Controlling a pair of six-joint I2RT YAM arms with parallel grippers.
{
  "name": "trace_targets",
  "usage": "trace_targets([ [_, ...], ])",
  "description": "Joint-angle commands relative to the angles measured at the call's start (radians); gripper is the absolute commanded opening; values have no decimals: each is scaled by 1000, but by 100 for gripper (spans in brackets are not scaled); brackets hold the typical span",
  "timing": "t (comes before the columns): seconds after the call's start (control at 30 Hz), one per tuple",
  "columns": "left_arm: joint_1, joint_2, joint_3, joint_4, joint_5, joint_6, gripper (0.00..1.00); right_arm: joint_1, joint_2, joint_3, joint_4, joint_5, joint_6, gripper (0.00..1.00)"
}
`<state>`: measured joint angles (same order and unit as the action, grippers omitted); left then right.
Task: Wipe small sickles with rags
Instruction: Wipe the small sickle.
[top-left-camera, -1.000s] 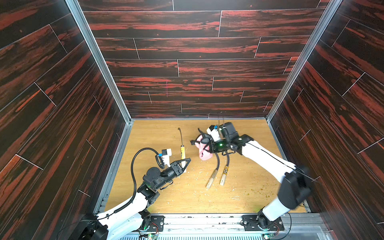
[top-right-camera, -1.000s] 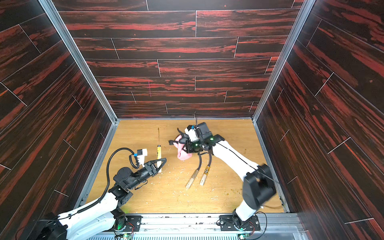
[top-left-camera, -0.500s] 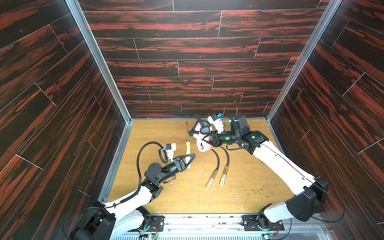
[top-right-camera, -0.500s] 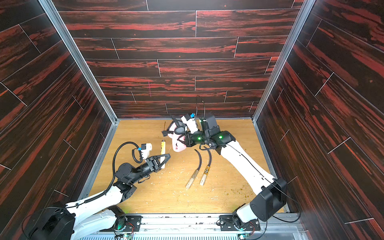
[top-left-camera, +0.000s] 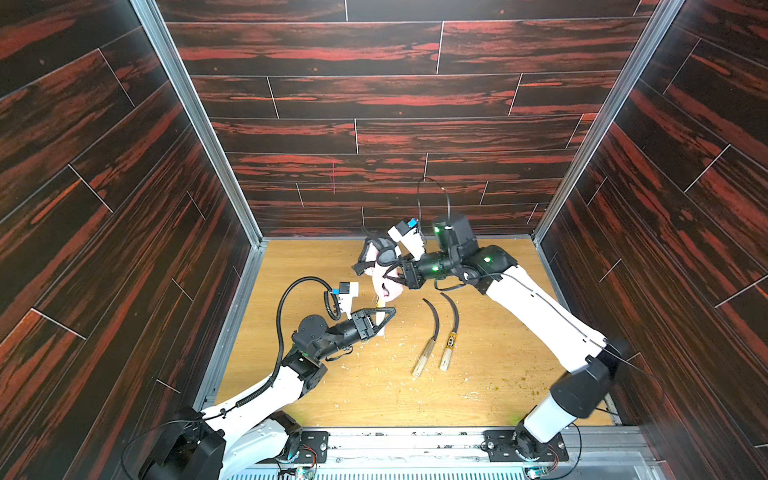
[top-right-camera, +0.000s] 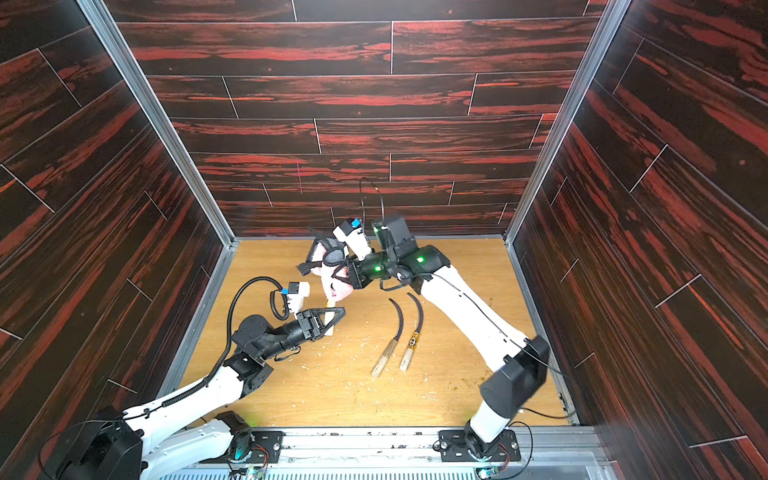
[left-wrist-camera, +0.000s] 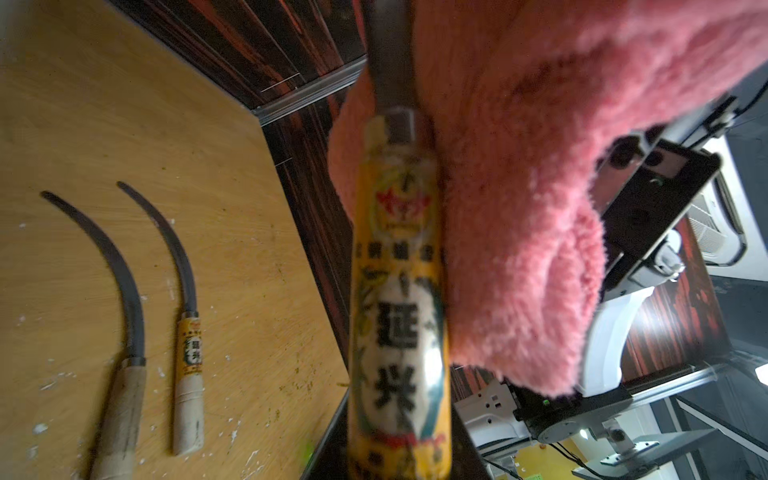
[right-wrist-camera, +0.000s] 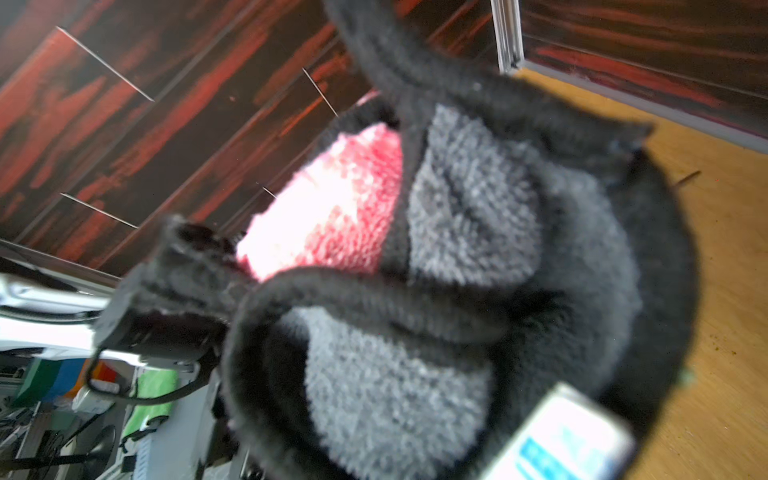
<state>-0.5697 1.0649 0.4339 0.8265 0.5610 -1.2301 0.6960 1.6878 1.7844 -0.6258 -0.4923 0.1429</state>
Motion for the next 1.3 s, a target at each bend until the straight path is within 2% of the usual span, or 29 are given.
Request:
trace_targets([
  [0.0,-6,-44,44,21,54,65,0,6,73,60,-74,57,-27,6],
  [0.3,-6,-81,38,4,74,98,0,-60,194,157,-78,40,-28,6],
  [0.6,-7,-101,37,39,87,103,0,-104,345,274,-106,-32,-66,5],
  [1.03,-7,-110,61,76,82,88,0,-111,428,231,-36,-129,-62,5],
  [1.27,-7,-147,68,45,66,96,0,-148,491,207,14,-164,-23,4],
])
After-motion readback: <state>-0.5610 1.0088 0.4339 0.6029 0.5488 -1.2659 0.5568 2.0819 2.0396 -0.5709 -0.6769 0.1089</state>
